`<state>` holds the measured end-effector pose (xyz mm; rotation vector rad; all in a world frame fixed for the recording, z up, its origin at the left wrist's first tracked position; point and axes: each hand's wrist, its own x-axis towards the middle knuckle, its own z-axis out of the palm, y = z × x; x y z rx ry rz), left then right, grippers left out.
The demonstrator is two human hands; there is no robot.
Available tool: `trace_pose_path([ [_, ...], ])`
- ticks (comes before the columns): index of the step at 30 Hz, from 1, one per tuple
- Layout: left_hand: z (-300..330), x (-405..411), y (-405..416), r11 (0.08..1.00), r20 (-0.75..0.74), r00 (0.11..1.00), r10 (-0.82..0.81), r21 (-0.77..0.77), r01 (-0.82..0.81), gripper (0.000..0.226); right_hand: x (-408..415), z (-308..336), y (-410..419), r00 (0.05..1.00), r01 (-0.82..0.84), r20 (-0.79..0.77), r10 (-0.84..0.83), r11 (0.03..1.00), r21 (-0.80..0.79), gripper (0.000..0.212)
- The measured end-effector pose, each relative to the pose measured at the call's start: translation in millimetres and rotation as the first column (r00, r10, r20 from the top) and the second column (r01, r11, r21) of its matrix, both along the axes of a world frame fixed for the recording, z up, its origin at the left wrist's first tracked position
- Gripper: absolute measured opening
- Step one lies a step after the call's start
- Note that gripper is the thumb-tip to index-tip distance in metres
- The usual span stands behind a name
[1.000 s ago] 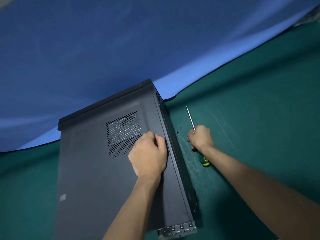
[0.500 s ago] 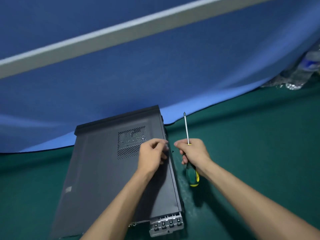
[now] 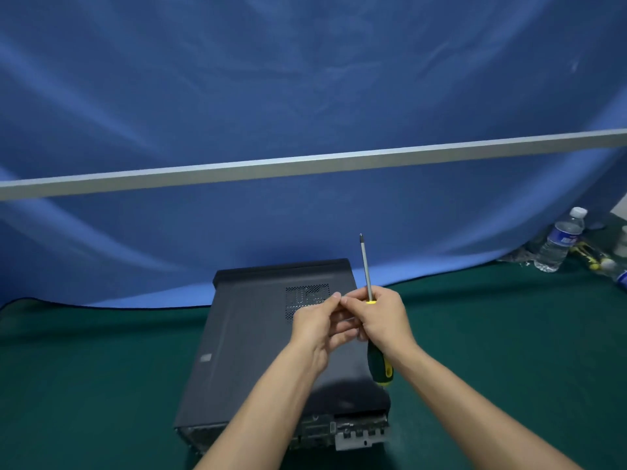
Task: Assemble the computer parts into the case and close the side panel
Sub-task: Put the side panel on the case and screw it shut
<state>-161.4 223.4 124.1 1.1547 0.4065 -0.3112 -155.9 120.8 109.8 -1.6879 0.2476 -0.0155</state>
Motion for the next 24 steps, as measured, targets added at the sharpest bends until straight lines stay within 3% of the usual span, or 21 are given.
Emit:
trace_pose_path([
  [4,3.2,-24.7,28.9,0.994,-0.026,0.995,-0.098,-0.039,0.097,0.021,-28.7,6.7,14.8,0.999,-0.012,0.036,0.018,0.989,-0.145,0.009],
  [9,-2.0,-53.1,37.6,1.000,-0.027,1.000,-0.012,-0.006,0.011,0.021,-59.7,2.9,33.7,1.000,0.011,0.020,-0.005,0.962,-0.272,0.010],
  [13,-5.6,-68.5,35.9,0.998,-0.004,0.999,0.044,0.039,-0.043,0.024,-74.7,0.2,40.5,1.000,-0.005,0.017,0.011,0.952,-0.305,0.013],
  [18,-8.1,-75.9,27.9,0.993,0.097,0.995,0.001,0.113,-0.012,0.027,-76.7,-1.0,34.3,1.000,0.000,0.028,0.008,0.956,-0.295,0.013],
  [24,-17.8,-81.5,4.6,0.992,0.064,0.992,0.105,0.059,-0.109,0.024,-84.0,-4.3,9.7,0.996,-0.072,0.025,0.084,0.951,-0.302,0.006],
])
